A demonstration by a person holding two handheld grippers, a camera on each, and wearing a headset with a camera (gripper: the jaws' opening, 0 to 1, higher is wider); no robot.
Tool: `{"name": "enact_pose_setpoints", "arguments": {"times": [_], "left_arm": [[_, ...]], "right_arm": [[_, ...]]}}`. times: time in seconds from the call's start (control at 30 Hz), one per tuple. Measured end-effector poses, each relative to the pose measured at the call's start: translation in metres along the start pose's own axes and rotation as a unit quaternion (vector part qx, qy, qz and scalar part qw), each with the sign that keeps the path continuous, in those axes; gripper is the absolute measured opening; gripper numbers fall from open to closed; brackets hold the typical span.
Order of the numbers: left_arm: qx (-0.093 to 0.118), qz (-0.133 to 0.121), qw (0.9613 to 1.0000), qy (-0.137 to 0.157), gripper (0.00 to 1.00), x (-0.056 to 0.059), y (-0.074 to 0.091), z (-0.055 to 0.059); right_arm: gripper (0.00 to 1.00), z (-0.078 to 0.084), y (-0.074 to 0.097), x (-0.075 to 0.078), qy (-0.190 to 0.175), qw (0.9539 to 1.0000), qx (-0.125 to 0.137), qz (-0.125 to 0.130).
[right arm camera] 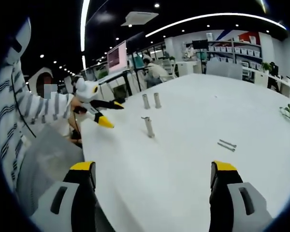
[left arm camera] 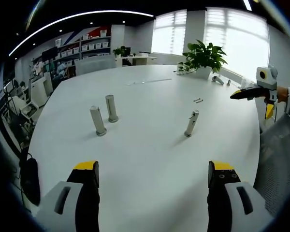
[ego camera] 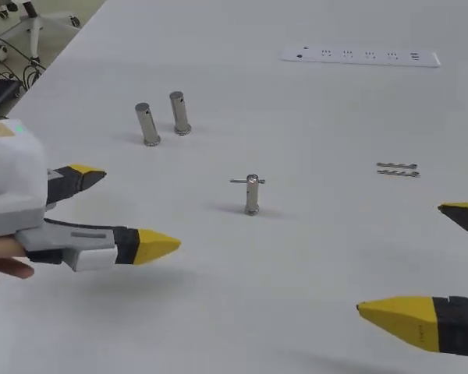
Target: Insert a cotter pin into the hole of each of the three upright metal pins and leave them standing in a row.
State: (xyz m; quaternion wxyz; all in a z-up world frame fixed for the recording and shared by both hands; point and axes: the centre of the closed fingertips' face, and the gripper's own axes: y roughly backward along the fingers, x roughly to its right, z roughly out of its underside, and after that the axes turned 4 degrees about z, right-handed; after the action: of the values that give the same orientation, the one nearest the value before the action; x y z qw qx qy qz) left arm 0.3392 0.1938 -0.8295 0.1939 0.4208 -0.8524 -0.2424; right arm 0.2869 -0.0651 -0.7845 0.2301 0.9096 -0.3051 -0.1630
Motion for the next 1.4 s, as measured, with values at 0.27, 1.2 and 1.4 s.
{"name": "enact_pose_setpoints", "arguments": {"times": [0.27, 1.2, 1.4], "left_arm": [[0.011, -0.014, 0.9998, 0.002, 0.86, -0.027, -0.017, -0.012], [0.054, -0.095, 0.994, -0.003, 0.52, -0.099, -0.062, -0.055], [0.047, -0.122, 0.9913, 0.003, 0.42, -0.114, -0.068, -0.056]], "right_arm": [[0.99, 0.004, 0.009, 0.003, -0.012, 0.9998, -0.002, 0.019], [0.95, 0.006, 0.015, 0.013, -0.039, 0.9984, 0.002, 0.041], [0.95, 0.011, 0.018, 0.024, -0.043, 0.9974, -0.003, 0.057]]}}
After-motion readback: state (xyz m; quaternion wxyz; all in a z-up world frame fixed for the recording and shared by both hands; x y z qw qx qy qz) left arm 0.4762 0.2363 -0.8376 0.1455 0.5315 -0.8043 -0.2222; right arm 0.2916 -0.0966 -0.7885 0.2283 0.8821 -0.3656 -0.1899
